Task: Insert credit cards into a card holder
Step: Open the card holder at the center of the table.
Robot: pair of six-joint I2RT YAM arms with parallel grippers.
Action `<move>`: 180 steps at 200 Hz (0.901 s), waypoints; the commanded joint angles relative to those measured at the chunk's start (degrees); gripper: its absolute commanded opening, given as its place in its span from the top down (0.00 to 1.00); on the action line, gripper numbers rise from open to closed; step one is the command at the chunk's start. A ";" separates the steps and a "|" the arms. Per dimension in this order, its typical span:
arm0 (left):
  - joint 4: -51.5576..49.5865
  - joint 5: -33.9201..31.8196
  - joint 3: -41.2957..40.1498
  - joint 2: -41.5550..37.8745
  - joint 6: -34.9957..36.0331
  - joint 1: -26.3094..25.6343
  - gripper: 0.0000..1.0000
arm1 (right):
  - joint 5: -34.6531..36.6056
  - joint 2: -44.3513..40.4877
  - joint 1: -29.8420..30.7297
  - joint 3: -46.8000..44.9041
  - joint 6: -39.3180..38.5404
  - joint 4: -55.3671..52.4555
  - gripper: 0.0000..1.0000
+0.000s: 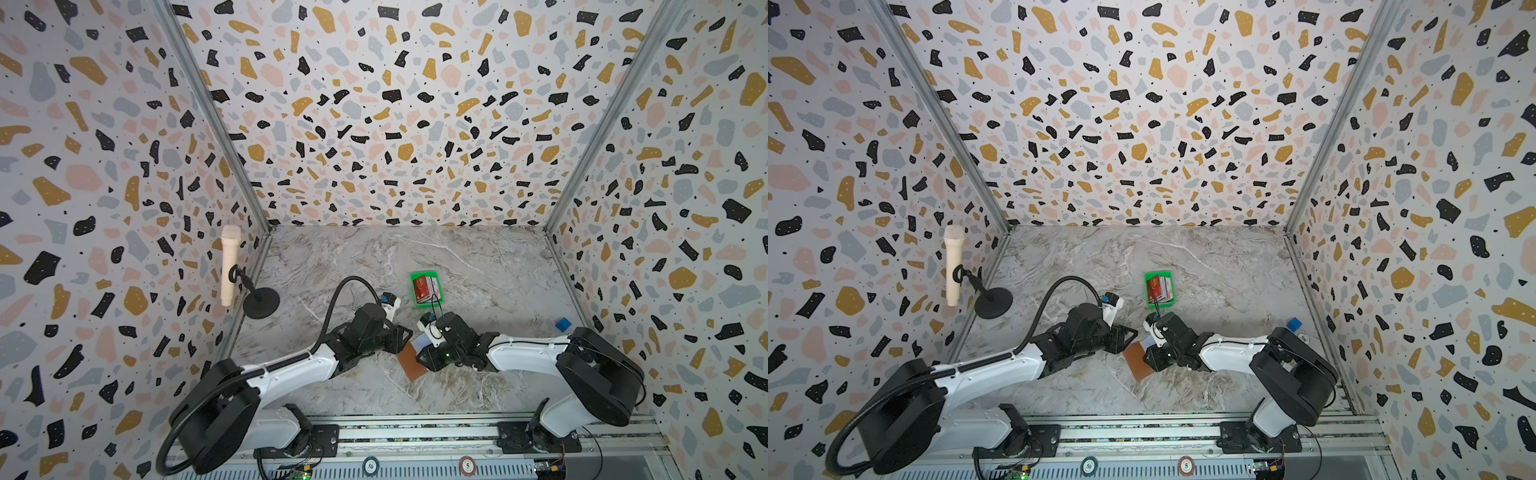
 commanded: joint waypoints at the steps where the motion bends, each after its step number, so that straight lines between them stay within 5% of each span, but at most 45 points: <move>1: 1.00 -1.20 -0.94 -5.56 -2.11 0.23 0.55 | 0.60 1.03 1.50 2.29 2.05 0.67 0.66; 112: 11.13 -0.14 -8.24 -9.72 -10.90 -0.35 0.51 | 3.56 2.55 3.11 5.36 2.94 -1.08 0.68; 180: 18.70 -0.70 -12.47 -4.41 -15.56 -0.33 0.53 | 3.12 2.19 3.08 5.01 2.72 -0.32 0.68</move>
